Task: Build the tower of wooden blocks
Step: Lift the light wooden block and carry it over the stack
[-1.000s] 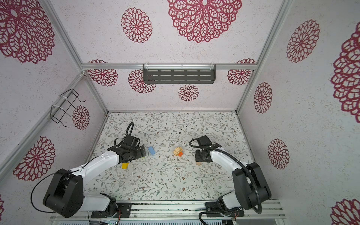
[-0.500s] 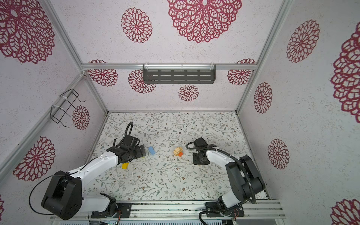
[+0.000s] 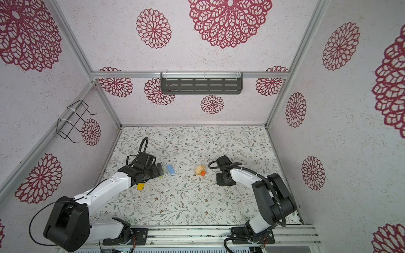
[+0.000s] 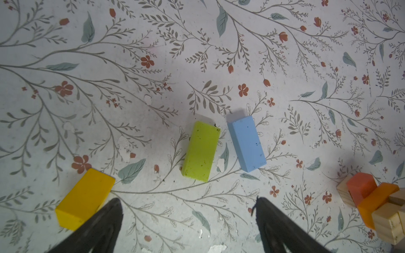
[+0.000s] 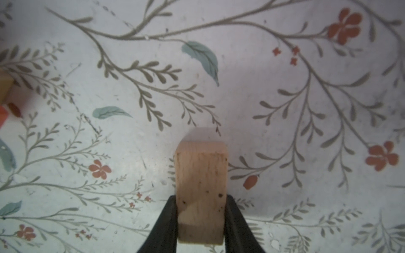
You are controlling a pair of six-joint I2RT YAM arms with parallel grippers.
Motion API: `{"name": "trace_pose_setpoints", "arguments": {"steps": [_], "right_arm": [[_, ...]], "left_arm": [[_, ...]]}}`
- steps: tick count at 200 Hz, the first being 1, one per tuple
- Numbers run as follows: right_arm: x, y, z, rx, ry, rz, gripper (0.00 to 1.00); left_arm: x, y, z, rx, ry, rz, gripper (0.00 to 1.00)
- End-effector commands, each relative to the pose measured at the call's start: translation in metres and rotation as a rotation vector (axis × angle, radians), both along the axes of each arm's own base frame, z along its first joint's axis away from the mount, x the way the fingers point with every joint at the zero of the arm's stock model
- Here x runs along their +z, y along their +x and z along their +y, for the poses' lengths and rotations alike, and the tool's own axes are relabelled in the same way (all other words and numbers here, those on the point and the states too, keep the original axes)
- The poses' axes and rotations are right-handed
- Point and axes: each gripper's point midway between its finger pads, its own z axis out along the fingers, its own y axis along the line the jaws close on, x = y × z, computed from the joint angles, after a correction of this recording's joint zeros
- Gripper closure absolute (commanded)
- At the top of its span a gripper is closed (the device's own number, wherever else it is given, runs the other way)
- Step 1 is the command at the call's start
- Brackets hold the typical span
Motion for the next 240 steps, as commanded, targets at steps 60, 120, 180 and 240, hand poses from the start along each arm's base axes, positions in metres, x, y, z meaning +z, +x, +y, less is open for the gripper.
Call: {"name": "trace_pose_setpoints", "arguments": {"steps": [60,120,180,240], "right_arm": [[0.082,0.016,0.010,0.202,-0.017,-0.088,0.73],[0.137,0.032,0.042,0.338,0.062,-0.156,0.73],[0.144,0.038,0.073,0.471,0.038,-0.131,0.73],[0.136,0.044,0.098,0.577,0.031,-0.107,0.73]], "left_arm": [[0.022,0.002,0.003,0.006,-0.019,-0.064,0.03],[0.025,0.004,0.002,0.000,-0.023,-0.075,0.03],[0.026,0.007,-0.002,0.000,-0.056,-0.104,0.03],[0.019,0.008,-0.001,-0.003,-0.049,-0.113,0.03]]}}
